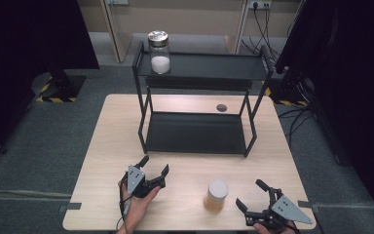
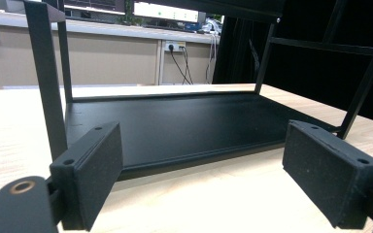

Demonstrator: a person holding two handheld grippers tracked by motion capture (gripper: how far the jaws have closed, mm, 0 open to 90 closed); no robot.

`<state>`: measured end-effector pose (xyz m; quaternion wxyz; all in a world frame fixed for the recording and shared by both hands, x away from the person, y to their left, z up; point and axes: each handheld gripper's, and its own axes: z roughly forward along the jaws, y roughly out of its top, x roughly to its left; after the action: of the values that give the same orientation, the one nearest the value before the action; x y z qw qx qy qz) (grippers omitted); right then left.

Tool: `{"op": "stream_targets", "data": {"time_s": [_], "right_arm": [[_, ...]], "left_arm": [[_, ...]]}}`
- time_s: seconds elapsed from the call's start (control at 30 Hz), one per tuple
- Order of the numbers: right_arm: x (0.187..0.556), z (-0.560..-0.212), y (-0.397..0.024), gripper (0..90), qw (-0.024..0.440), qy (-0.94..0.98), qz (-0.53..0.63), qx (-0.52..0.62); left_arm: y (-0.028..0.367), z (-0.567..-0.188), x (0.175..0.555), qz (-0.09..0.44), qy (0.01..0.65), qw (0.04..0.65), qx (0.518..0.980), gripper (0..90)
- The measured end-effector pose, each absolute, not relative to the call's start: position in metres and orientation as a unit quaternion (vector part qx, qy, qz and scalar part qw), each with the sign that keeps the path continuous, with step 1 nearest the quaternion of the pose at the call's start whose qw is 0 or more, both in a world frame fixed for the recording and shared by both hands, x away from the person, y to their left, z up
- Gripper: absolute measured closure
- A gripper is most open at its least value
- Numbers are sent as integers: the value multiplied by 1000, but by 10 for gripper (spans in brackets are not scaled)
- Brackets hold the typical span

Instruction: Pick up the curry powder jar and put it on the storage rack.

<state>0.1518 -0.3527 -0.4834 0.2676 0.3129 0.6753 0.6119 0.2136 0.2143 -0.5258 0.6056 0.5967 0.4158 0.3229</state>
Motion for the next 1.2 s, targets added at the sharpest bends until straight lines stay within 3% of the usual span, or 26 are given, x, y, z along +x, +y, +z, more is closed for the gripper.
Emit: {"op": "stream_targets", "data": {"time_s": [0.37,1.2], "right_arm": [[164,-475,-335,66,237,692,626,270],[184,-472,-312,331,224,716,621,227]], "left_arm": [[214,-526,215,323,413,605,599,137],[213,-526,214,325,409,604,602,136]]}}
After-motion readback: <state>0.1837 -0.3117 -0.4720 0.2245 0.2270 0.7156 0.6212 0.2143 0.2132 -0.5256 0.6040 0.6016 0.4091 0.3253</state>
